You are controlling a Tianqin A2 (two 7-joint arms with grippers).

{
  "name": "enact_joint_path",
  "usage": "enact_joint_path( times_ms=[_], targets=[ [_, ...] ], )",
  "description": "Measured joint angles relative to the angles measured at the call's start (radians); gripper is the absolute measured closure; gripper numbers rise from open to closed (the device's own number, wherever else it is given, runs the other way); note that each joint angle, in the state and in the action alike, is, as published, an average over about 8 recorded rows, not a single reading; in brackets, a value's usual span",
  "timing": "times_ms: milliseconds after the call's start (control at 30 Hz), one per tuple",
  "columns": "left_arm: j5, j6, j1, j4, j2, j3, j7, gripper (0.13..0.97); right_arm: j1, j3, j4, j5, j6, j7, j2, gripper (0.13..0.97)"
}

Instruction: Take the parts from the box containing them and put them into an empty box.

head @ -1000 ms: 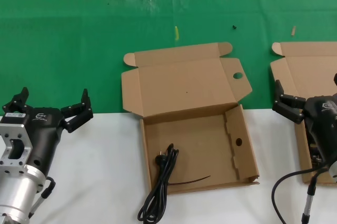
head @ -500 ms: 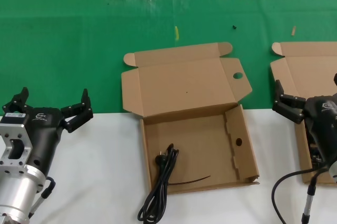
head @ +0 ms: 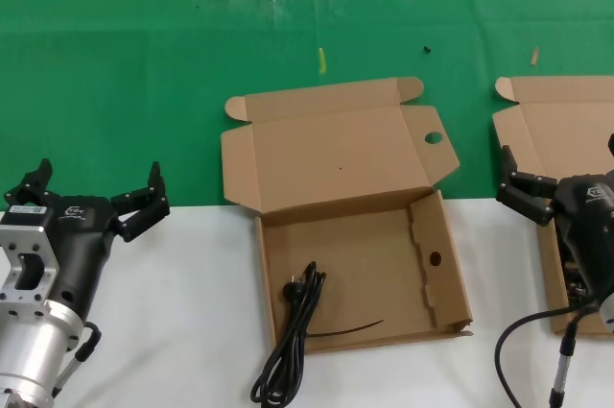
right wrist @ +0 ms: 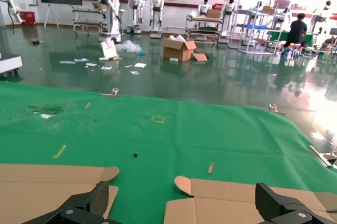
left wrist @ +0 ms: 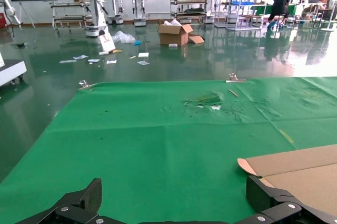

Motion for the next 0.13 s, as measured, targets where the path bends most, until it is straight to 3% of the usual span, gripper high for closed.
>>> enact_joint_path(
  times_ms=[133],
  targets=[
    [0.000, 0.000, 0.000, 0.000, 0.000, 0.000, 0.000, 0.132, 0.000, 0.000, 0.000, 0.000, 0.000, 0.000, 0.000, 0.129]
  ],
)
